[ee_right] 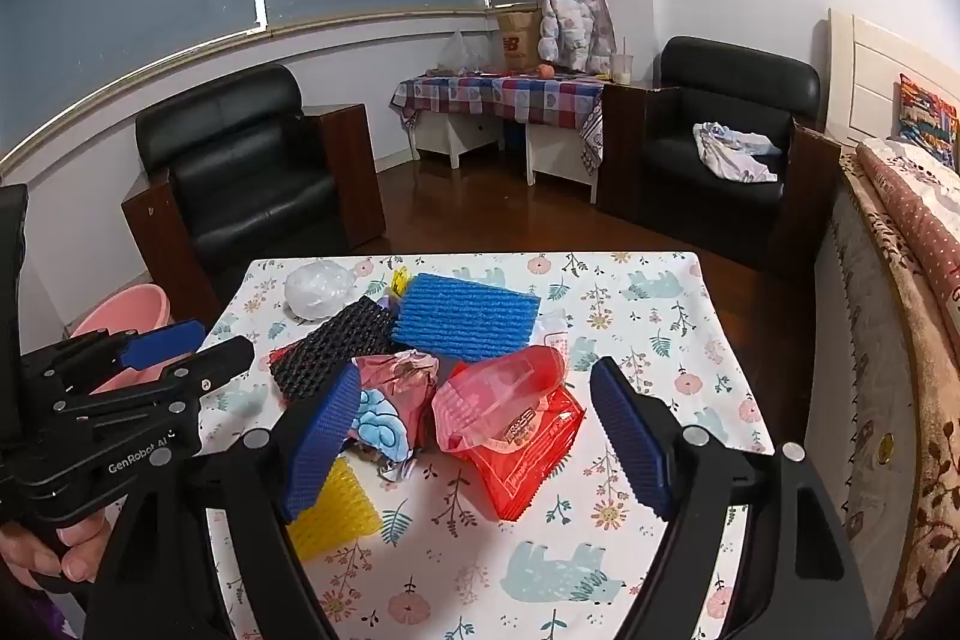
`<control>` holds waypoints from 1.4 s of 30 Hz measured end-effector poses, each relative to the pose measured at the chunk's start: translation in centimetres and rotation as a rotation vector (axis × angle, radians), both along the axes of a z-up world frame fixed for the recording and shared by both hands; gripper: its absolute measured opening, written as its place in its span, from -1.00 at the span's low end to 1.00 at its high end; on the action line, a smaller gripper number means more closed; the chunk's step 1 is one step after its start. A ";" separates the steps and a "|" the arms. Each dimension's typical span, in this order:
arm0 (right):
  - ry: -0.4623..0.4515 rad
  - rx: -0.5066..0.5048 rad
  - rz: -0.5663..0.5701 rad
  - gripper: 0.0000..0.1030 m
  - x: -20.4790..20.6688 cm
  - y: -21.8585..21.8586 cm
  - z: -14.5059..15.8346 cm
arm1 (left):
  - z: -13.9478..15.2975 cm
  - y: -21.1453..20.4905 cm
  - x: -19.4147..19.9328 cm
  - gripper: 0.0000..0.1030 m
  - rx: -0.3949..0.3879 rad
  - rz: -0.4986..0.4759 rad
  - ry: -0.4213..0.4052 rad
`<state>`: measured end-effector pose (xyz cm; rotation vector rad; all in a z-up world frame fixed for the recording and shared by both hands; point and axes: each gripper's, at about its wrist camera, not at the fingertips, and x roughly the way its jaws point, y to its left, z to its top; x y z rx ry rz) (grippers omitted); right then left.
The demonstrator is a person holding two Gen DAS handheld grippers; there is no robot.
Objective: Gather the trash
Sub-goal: 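Approach the black mesh sponge on the table with the left tool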
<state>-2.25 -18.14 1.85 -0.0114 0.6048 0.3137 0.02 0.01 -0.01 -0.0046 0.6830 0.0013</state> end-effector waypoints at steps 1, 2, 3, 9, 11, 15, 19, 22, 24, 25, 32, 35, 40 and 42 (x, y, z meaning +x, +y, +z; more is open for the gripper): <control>0.002 -0.003 -0.001 0.51 0.0 0.0 0.0 | 0.0 0.0 0.0 -0.07 0.000 -0.001 0.000; 0.002 -0.004 -0.001 0.51 0.0 0.0 0.0 | 0.0 0.0 0.0 -0.07 -0.001 0.000 0.001; 0.004 -0.007 -0.001 0.51 0.1 0.1 -0.1 | 0.0 0.0 0.0 -0.07 0.000 0.001 -0.001; 0.005 0.004 -0.005 0.51 0.1 0.0 -0.2 | 0.0 -0.3 -0.2 -0.07 -0.003 0.003 0.004; 0.006 -0.005 0.001 0.51 0.2 0.1 -0.2 | -0.1 0.1 -0.1 -0.07 -0.015 0.002 0.011; 0.001 -0.003 0.004 0.51 0.1 0.1 -0.2 | -0.2 0.3 -0.4 -0.07 -0.018 -0.005 0.012; 0.005 0.001 0.000 0.51 -0.2 0.0 0.1 | -0.3 0.4 0.0 -0.07 -0.020 -0.005 0.013; 0.012 0.004 0.002 0.51 -0.3 -0.1 -0.1 | -0.5 0.5 -0.1 -0.07 -0.028 -0.008 0.019; 0.016 0.003 0.003 0.49 -0.5 -0.1 -0.3 | -0.6 0.3 0.2 -0.07 -0.024 -0.010 0.025; 0.019 0.004 0.005 0.48 -0.4 -0.1 -0.4 | -0.6 0.3 0.2 -0.07 -0.024 -0.011 0.027; 0.036 0.014 0.009 0.43 0.2 -0.4 -1.0 | -0.4 0.1 -0.2 -0.07 -0.024 -0.019 0.026; 0.039 0.016 0.006 0.43 0.3 -0.4 -1.1 | -0.6 0.0 0.2 -0.07 -0.021 -0.022 0.029; 0.044 0.021 0.001 0.40 0.5 -0.8 -1.3 | -0.7 -0.1 0.3 -0.07 -0.023 -0.029 0.030; 0.046 0.024 0.001 0.38 0.5 -0.8 -1.3 | -0.7 -0.2 0.2 -0.07 -0.022 -0.024 0.029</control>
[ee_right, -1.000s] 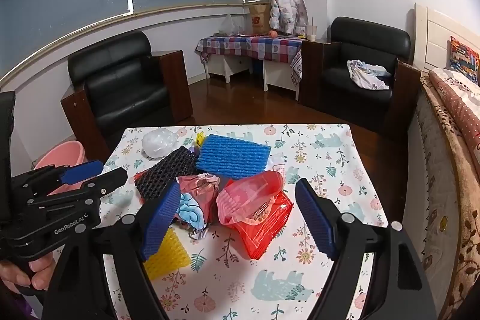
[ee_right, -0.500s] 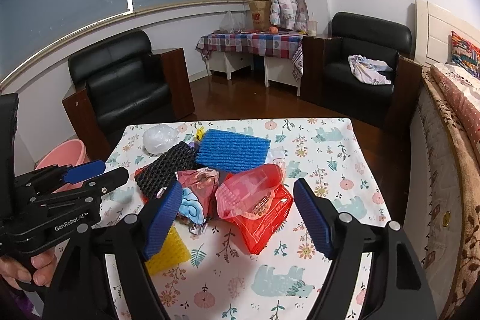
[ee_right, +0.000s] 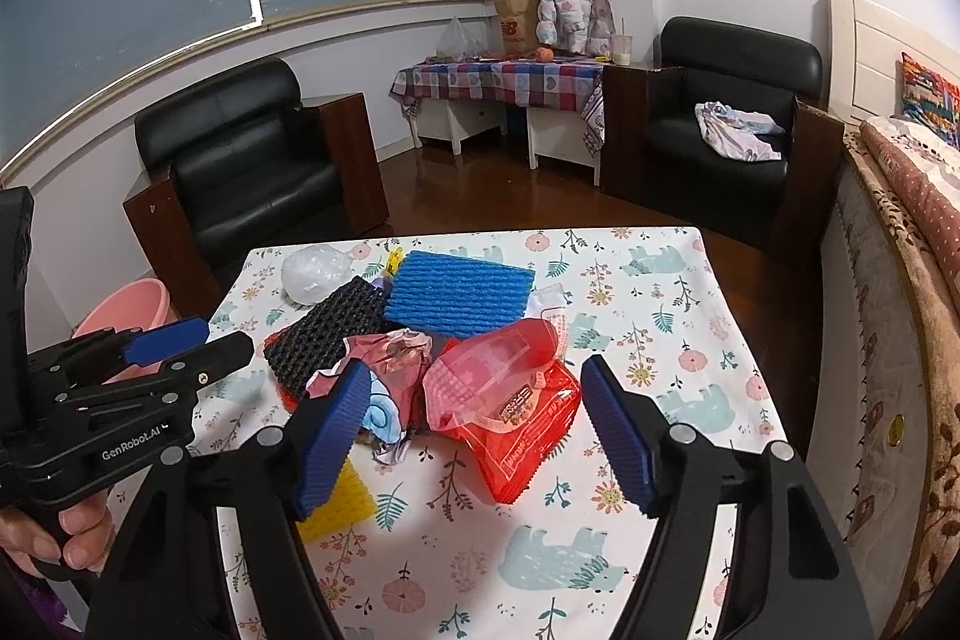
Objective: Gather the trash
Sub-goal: 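Approach the black mesh sponge on the table with the left tool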
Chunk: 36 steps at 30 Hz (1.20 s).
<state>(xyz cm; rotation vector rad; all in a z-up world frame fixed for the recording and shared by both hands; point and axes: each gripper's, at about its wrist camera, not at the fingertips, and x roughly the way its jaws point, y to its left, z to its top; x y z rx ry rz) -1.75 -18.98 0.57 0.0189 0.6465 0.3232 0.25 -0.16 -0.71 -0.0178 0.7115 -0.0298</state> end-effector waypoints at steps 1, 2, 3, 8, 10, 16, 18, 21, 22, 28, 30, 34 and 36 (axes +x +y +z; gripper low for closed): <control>-0.001 -0.001 0.001 0.38 0.0 0.0 0.0 | 0.0 0.0 0.0 -0.07 0.000 0.000 -0.001; -0.002 -0.001 0.001 0.38 0.0 0.0 0.0 | 0.1 -0.1 -0.1 -0.07 0.001 0.001 -0.002; -0.002 -0.003 0.000 0.38 0.0 0.0 0.0 | 0.1 -0.1 -0.2 -0.07 0.003 0.001 -0.003; 0.006 0.004 0.002 0.37 0.1 -0.1 0.0 | -0.1 0.3 0.1 -0.07 -0.007 0.001 0.001; 0.004 0.003 0.004 0.37 0.1 -0.1 -0.1 | -0.2 0.4 0.1 -0.07 -0.013 -0.004 0.003; 0.010 0.005 0.002 0.37 0.0 0.0 -0.2 | -0.4 0.7 0.1 -0.07 -0.023 -0.005 0.008; 0.011 0.006 0.004 0.37 0.0 0.0 -0.3 | -0.4 0.7 0.1 -0.07 -0.022 -0.004 0.010; 0.013 0.006 0.005 0.37 0.0 0.0 -0.5 | -0.6 0.7 0.1 -0.07 -0.019 0.000 0.017; 0.016 0.007 0.005 0.37 0.0 0.0 -0.6 | -0.7 0.8 0.2 -0.07 -0.019 0.001 0.018; 0.024 0.008 0.007 0.37 0.1 0.0 -0.9 | -0.7 1.2 0.2 -0.07 -0.026 0.005 0.020; 0.025 0.009 0.004 0.37 0.1 -0.1 -0.9 | -0.7 1.4 0.1 -0.07 -0.041 0.000 0.018; 0.036 0.013 0.001 0.37 0.2 -0.4 -1.1 | -0.8 2.1 0.0 -0.07 -0.085 -0.011 0.023; 0.041 0.010 0.002 0.37 0.1 -0.4 -1.3 | -0.9 2.4 -0.1 -0.07 -0.095 -0.017 0.022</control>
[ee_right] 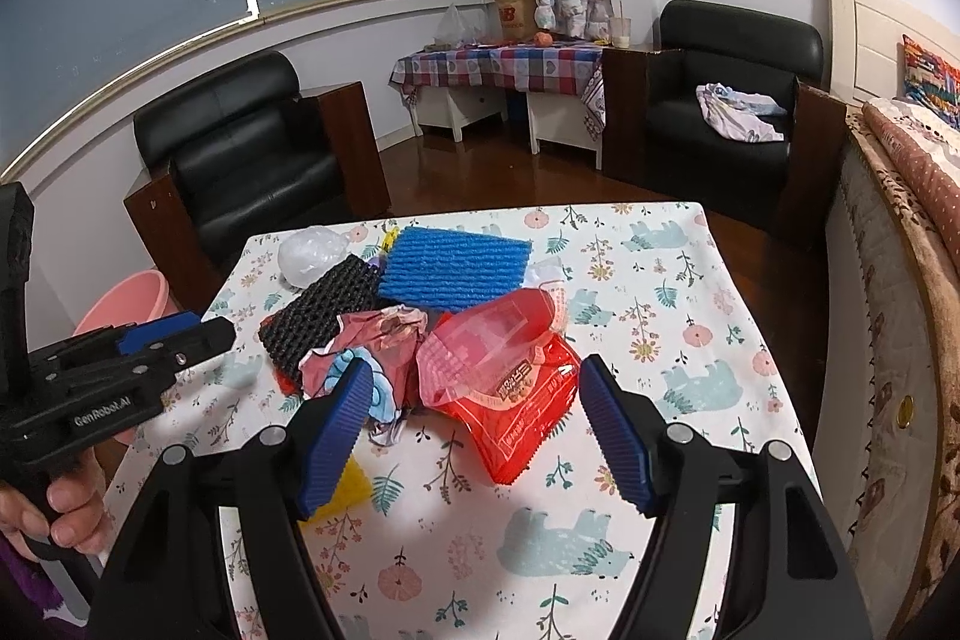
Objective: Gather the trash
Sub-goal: 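Approach the black mesh sponge on the table with the left tool, then grasp the black mesh sponge with the left tool and lift it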
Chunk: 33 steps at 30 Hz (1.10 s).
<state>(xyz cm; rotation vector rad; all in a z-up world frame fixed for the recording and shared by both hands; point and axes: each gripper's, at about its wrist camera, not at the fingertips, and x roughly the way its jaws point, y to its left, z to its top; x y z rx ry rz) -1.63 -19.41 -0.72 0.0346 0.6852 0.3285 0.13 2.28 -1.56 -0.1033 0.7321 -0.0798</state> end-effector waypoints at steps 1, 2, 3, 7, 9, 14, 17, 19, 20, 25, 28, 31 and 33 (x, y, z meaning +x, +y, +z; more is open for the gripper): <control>0.002 -0.001 0.000 0.37 0.0 -0.1 -0.1 | -0.1 0.1 -0.1 -0.07 -0.002 -0.002 -0.001; 0.005 -0.001 -0.001 0.37 0.0 -0.1 -0.2 | -0.1 0.4 -0.3 -0.07 -0.007 -0.004 0.000; 0.009 -0.001 -0.001 0.37 0.0 -0.2 -0.3 | -0.2 0.5 -0.2 -0.07 -0.011 -0.005 0.001; 0.028 0.006 -0.005 0.30 0.1 -0.4 -0.8 | -0.3 0.8 -0.5 -0.07 -0.021 -0.013 0.001; 0.033 0.010 -0.006 0.28 0.2 -0.6 -1.0 | -0.3 0.8 -0.5 -0.07 -0.023 -0.009 0.002; 0.036 0.018 -0.010 0.28 0.3 -0.8 -1.2 | -0.2 0.4 0.3 -0.07 -0.015 -0.029 0.004; 0.047 0.023 -0.011 0.28 0.4 -0.8 -1.4 | -0.1 0.1 1.0 -0.08 -0.006 -0.039 -0.004; 0.054 0.028 -0.012 0.28 0.4 -1.0 -1.6 | -0.1 -0.2 1.5 -0.08 0.000 -0.048 -0.005; 0.058 0.030 -0.012 0.28 0.5 -1.0 -1.7 | -0.1 -0.3 1.8 -0.08 0.007 -0.054 -0.006; 0.077 0.036 -0.014 0.28 0.8 -1.1 -2.2 | -0.8 -1.0 3.5 -0.35 0.031 -0.083 0.013; 0.088 0.040 -0.018 0.28 1.1 -1.3 -2.4 | -1.8 -1.0 4.5 -0.36 0.050 -0.072 0.036; 0.101 0.041 -0.014 0.28 1.3 -1.2 -2.7 | -2.7 -0.9 5.0 -0.41 0.061 -0.072 0.063; 0.108 0.044 -0.012 0.28 1.5 -1.1 -2.8 | -3.2 -0.9 5.2 -0.62 0.065 -0.082 0.081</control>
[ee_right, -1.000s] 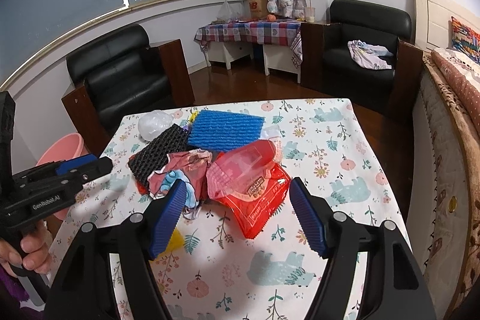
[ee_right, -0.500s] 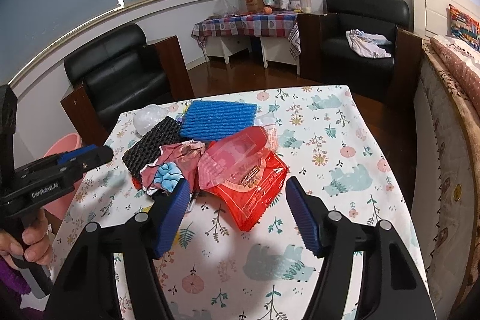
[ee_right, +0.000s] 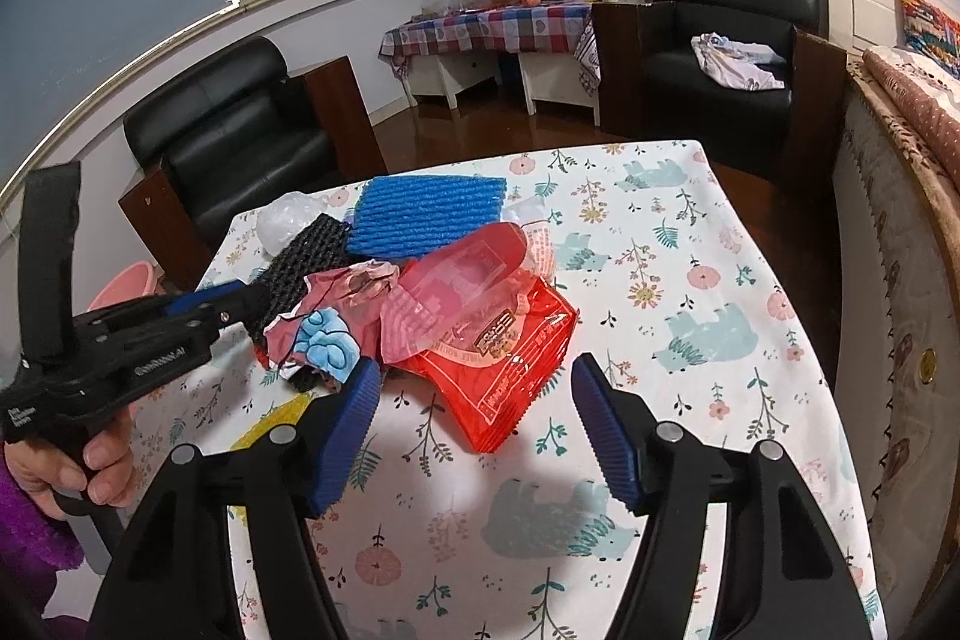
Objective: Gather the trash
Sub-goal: 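Grasp the black mesh sponge with the left tool and lift it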
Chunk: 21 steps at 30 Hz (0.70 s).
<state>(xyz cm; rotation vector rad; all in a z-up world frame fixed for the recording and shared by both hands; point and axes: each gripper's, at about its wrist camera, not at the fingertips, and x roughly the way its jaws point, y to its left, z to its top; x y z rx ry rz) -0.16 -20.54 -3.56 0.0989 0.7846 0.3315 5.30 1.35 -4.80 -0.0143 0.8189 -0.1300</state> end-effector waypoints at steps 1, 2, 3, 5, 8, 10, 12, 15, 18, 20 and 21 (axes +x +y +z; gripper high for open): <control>0.003 0.006 0.001 0.28 0.1 0.0 0.0 | -0.1 0.0 0.0 -0.64 -0.005 -0.003 0.005; 0.006 0.010 0.003 0.28 0.1 0.1 -0.1 | -0.2 0.1 -0.1 -0.73 -0.013 -0.006 0.009; 0.008 0.016 0.007 0.28 0.1 0.1 -0.1 | -0.3 0.1 -0.2 -0.78 -0.021 -0.010 0.011; 0.009 0.030 0.018 0.28 0.1 0.3 0.0 | -0.2 0.1 -0.4 -0.81 -0.030 -0.018 0.007; 0.012 0.034 0.028 0.28 0.1 0.5 0.0 | 0.2 -0.2 -0.9 -0.83 -0.044 -0.031 -0.004; 0.015 0.036 0.026 0.28 0.1 0.6 0.0 | 0.5 -0.3 -1.2 -0.84 -0.051 -0.037 -0.011; 0.024 0.049 0.023 0.28 0.2 0.5 0.0 | 1.0 -0.6 -1.7 -0.85 -0.059 -0.047 -0.022; 0.033 0.071 0.019 0.28 0.2 0.3 -0.1 | 1.8 -0.9 -2.4 -0.85 -0.060 -0.059 -0.044; 0.037 0.085 0.020 0.28 0.2 0.1 -0.1 | 2.8 -1.0 -3.2 -0.85 -0.072 -0.061 -0.062; 0.038 0.096 0.021 0.28 0.1 0.1 0.1 | 3.3 -0.9 -3.7 -0.85 -0.077 -0.056 -0.071; 0.039 0.103 0.024 0.28 0.1 0.1 0.1 | 3.5 -0.9 -4.0 -0.85 -0.079 -0.054 -0.075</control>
